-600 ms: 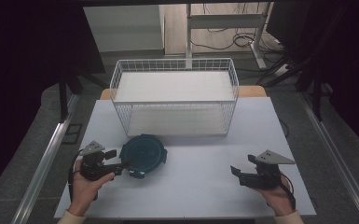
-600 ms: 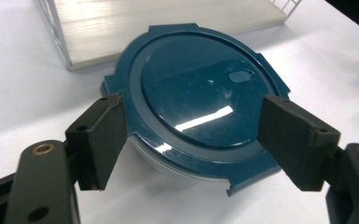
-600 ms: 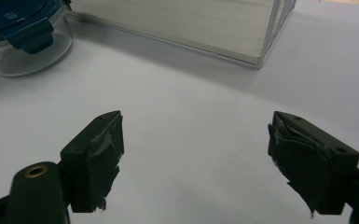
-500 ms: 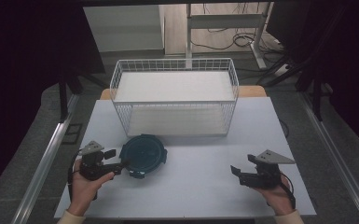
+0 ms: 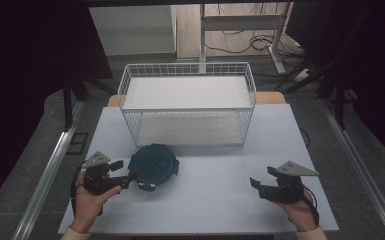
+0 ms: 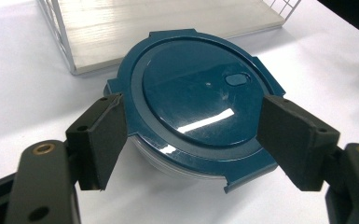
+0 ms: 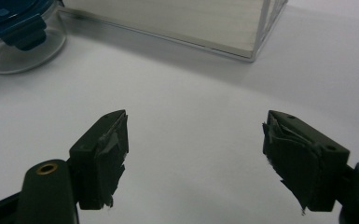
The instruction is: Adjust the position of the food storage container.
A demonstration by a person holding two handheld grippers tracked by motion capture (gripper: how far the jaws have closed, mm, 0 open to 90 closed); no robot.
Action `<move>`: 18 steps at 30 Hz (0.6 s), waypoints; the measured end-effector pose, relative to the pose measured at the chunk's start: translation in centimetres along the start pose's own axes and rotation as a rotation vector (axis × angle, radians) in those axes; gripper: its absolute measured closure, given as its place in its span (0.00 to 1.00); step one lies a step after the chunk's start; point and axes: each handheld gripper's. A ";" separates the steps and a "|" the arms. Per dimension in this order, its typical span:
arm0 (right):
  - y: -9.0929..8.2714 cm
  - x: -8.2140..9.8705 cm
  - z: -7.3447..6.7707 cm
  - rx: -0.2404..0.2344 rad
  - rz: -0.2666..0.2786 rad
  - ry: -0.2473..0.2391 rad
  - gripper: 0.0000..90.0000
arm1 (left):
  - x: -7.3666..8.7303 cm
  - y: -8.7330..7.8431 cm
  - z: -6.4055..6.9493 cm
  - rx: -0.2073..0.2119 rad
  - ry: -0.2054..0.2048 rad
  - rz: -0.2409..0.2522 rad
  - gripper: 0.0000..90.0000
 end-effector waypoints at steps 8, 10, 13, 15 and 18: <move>0.2 0.1 0.2 0.008 -0.011 0.011 0.26 | 0.0 -0.3 -0.1 0.004 -0.009 0.011 0.27; 0.1 0.1 0.2 0.010 -0.012 0.012 0.26 | -0.1 -0.4 -0.1 -0.008 -0.007 0.019 0.27; 0.1 0.1 0.2 0.009 -0.013 0.012 0.26 | -0.2 -0.4 0.0 -0.018 0.004 0.022 0.27; 0.2 0.1 0.2 0.010 -0.015 0.021 0.26 | -0.3 -0.5 0.0 -0.015 0.008 0.023 0.27; 0.4 0.2 0.5 -0.007 -0.032 0.076 0.26 | -0.4 -0.5 0.0 -0.013 0.003 0.025 0.27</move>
Point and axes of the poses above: each handheld gripper's, and its own axes: y roughly forward along the jaws, x roughly out of its underside, z roughly to its right, and after that the axes turned 14 degrees about y, right-handed
